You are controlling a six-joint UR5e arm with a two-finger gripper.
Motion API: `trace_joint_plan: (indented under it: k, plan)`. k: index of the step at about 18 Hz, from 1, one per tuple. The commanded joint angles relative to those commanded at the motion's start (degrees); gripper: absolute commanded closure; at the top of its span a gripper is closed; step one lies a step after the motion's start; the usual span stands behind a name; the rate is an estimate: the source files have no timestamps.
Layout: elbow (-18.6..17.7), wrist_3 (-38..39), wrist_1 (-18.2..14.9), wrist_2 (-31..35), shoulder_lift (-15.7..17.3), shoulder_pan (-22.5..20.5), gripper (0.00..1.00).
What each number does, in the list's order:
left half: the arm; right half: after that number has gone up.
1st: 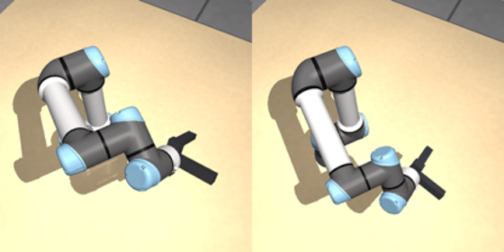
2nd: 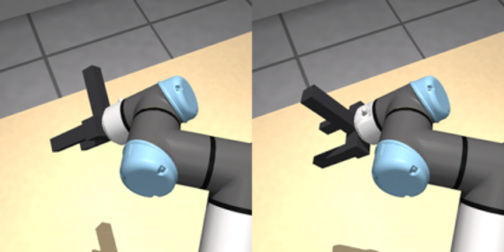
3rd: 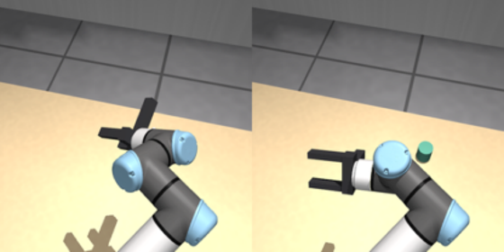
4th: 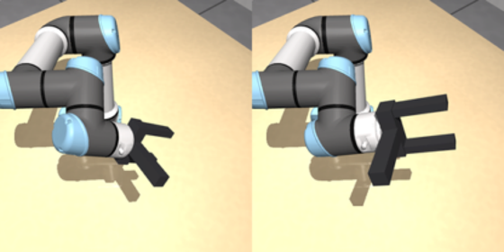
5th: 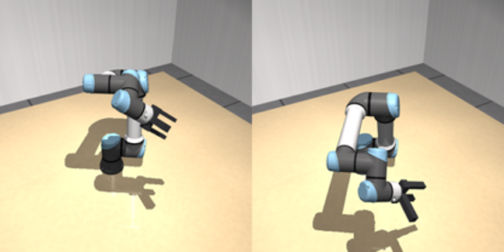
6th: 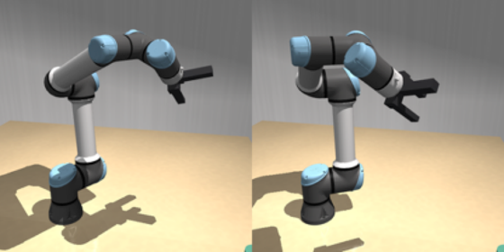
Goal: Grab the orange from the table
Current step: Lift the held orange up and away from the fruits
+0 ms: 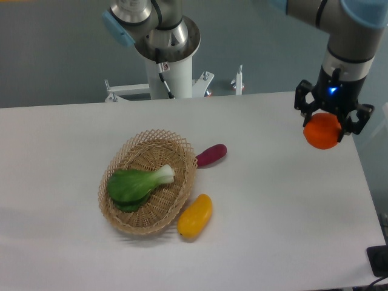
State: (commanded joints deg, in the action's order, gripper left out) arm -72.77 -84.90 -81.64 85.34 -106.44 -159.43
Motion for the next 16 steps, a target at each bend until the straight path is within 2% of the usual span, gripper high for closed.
trace_joint_plan:
  k: [16]
  plan:
    - [-0.9, 0.1, -0.1, -0.7, 0.7, -1.9, 0.38]
